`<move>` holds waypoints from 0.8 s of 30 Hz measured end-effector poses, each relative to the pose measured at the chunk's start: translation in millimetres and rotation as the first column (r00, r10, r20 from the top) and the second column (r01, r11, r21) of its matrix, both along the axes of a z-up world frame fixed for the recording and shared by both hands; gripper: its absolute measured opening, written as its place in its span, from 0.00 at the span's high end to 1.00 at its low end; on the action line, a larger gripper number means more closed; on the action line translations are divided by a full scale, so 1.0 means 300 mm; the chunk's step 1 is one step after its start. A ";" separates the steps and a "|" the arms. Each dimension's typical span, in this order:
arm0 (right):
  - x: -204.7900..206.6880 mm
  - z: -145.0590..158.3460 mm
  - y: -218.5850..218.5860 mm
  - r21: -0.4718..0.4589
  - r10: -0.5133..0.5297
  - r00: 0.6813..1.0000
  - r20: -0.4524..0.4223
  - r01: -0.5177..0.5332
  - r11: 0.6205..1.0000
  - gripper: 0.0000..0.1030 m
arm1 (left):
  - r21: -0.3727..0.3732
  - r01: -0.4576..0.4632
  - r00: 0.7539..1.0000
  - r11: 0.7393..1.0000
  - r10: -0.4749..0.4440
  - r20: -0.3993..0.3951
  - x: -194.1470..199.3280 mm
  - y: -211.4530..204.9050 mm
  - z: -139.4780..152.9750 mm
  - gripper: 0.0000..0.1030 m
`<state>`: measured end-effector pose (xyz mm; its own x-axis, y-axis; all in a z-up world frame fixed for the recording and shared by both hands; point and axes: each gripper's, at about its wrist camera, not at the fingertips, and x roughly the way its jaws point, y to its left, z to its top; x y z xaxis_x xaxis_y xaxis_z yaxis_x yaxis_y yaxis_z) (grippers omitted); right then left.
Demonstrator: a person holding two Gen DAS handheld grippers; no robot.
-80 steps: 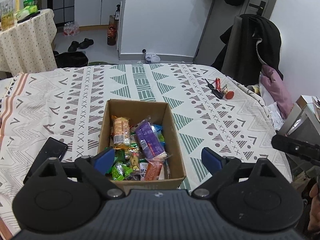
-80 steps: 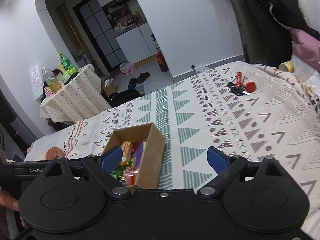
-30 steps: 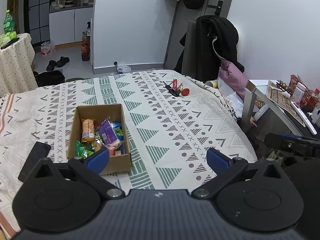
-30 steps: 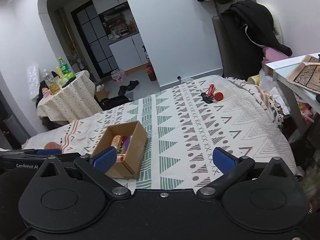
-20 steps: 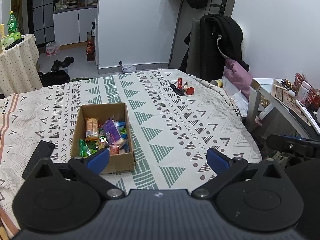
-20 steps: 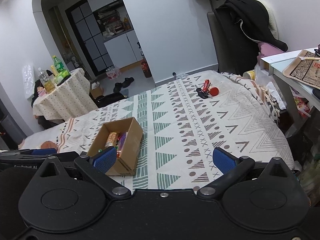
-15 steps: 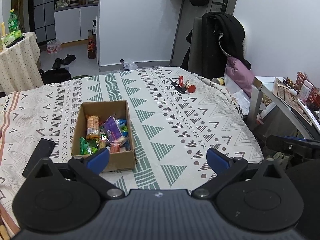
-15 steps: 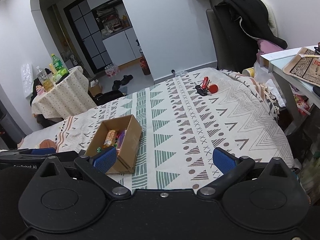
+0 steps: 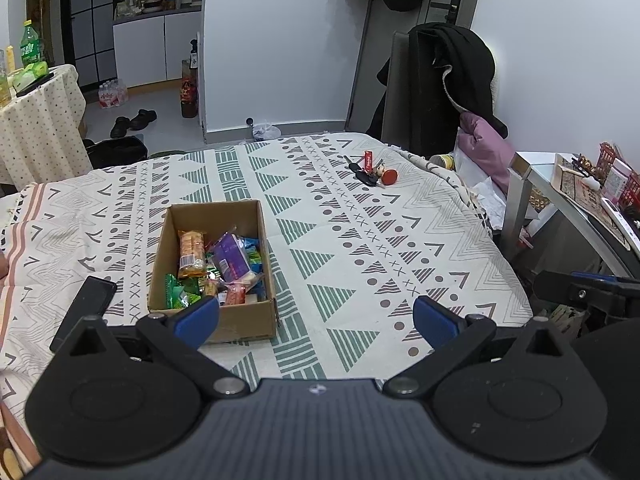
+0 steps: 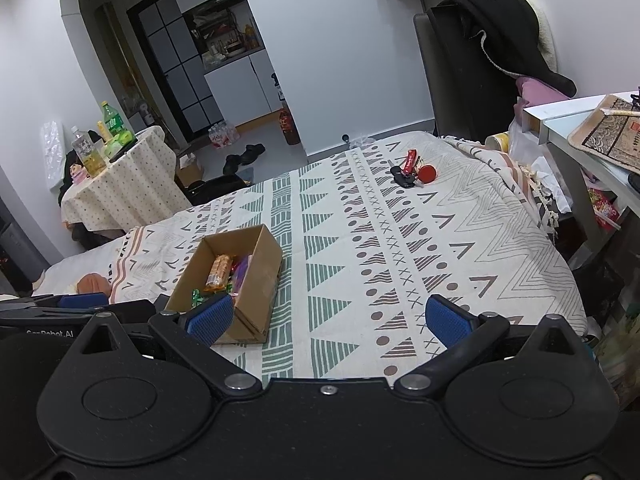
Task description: Organize snacks
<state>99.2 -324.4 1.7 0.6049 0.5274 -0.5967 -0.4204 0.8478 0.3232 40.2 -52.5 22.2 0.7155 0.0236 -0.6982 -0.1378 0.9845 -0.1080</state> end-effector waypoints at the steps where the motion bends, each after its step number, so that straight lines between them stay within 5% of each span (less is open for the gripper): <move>1: -0.001 0.001 0.001 0.000 0.001 1.000 0.000 -0.001 1.000 0.00 | 0.000 0.000 1.000 1.000 0.000 0.000 0.000 0.000 0.001 0.00; 24: -0.002 0.005 0.007 -0.009 -0.001 1.000 -0.003 0.001 1.000 0.00 | 0.000 -0.009 1.000 1.000 0.009 -0.006 -0.003 0.005 -0.005 0.00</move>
